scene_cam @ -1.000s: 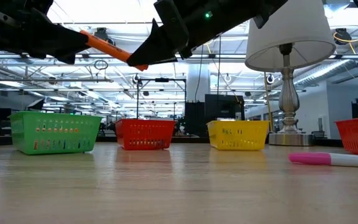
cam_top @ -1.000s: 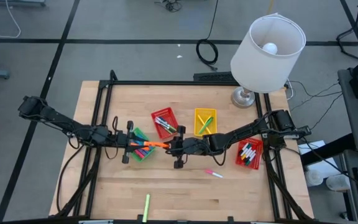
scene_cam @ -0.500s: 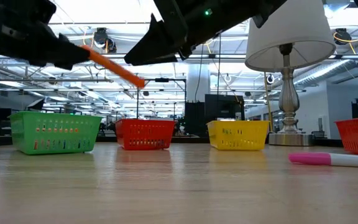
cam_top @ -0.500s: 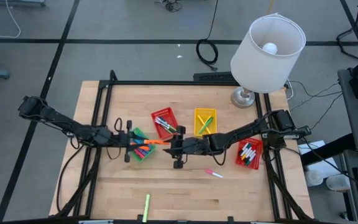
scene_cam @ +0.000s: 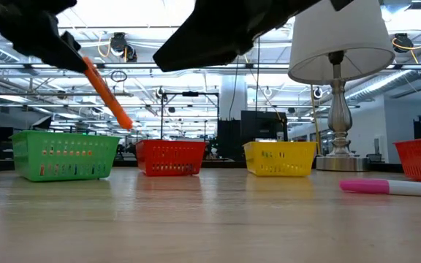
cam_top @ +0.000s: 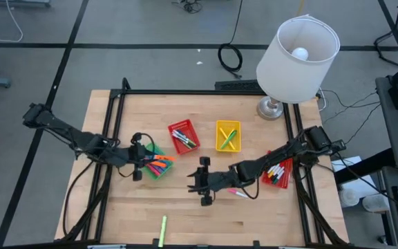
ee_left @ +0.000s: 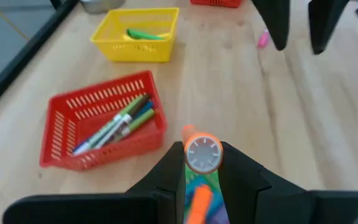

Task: Pick & Place Markers
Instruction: Put the large orange highlighter pen into the green bin

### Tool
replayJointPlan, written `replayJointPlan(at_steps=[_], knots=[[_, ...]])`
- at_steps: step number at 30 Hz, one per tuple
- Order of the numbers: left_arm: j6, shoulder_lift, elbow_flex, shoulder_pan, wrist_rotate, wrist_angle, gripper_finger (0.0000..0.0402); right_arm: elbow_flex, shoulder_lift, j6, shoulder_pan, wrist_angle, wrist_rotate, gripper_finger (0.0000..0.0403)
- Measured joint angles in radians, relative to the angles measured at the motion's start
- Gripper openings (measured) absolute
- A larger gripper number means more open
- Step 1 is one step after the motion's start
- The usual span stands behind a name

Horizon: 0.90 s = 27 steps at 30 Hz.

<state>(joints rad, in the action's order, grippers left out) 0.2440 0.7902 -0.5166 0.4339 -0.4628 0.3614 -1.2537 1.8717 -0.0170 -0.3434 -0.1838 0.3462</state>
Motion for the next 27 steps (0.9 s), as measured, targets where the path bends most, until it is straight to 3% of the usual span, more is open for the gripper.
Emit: replayJointPlan(at_steps=[8,11,20,27], knots=[[0.342,-0.07,-0.131,0.08,-0.05,0.392,0.0074,0.0,0.0,-0.023,-0.081,0.058,0.073,0.016],[0.472,-0.108,-0.129,0.099,-0.058,0.452,0.0074,0.0,0.0,-0.044,-0.1,0.085,0.074,0.016],[0.725,-0.117,0.016,0.107,-0.052,0.41,0.0074,0.0,0.0,-0.051,-0.122,0.099,0.073,0.0158],[0.78,-0.123,0.09,0.102,-0.033,0.318,0.0074,0.0,0.0,-0.05,-0.122,0.099,0.073,0.0161]])
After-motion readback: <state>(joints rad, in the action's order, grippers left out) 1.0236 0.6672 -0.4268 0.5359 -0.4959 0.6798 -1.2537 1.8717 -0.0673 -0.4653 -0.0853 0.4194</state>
